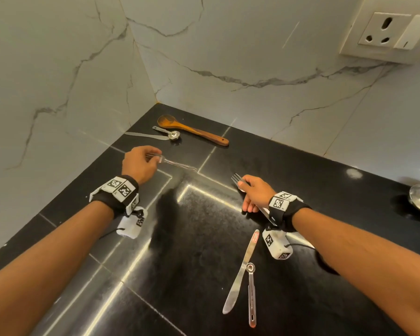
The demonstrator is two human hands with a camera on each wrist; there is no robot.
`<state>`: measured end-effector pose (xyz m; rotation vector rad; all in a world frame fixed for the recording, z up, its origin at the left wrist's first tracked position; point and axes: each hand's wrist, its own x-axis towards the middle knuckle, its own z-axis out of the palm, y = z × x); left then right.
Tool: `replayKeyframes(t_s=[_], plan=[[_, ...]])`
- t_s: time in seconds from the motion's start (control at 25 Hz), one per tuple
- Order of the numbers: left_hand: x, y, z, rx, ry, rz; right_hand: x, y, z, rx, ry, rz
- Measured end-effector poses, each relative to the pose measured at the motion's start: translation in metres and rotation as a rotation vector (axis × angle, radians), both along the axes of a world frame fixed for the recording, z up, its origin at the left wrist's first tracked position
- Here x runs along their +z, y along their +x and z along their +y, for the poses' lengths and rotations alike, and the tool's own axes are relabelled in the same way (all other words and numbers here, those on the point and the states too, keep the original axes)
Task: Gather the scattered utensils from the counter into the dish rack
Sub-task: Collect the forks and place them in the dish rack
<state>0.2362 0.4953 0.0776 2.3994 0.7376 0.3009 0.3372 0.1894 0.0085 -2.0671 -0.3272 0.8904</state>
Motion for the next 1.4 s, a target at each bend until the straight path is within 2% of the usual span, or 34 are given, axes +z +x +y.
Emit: replayKeyframes(t_s=[0.12, 0.28, 0.44, 0.6, 0.8, 1.12, 1.24, 1.4], plan=[[0.02, -0.023, -0.035, -0.094, -0.208, -0.071, 0.013, -0.01, -0.01, -0.003, 0.026, 0.037], [0.025, -0.054, -0.105, -0.248, -0.466, -0.039, 0.042, -0.032, -0.047, -0.073, 0.105, -0.058], [0.011, -0.068, -0.197, -0.359, -0.596, -0.062, 0.08, -0.065, -0.091, 0.019, 0.088, -0.056], [-0.002, -0.066, -0.258, -0.363, -0.688, -0.146, 0.098, -0.099, -0.123, 0.071, 0.106, -0.05], [0.007, -0.067, -0.323, -0.533, -0.522, -0.172, 0.111, -0.126, -0.189, -0.035, 0.183, -0.07], [0.045, -0.064, -0.433, -0.665, -0.573, -0.263, 0.133, -0.164, -0.306, -0.261, 0.261, -0.2], [0.064, -0.065, -0.482, -0.709, -0.663, -0.311, 0.153, -0.184, -0.353, -0.243, 0.139, -0.411], [0.098, -0.071, -0.553, -0.798, -0.731, -0.325, 0.206, -0.2, -0.425, -0.144, -0.277, -0.731]])
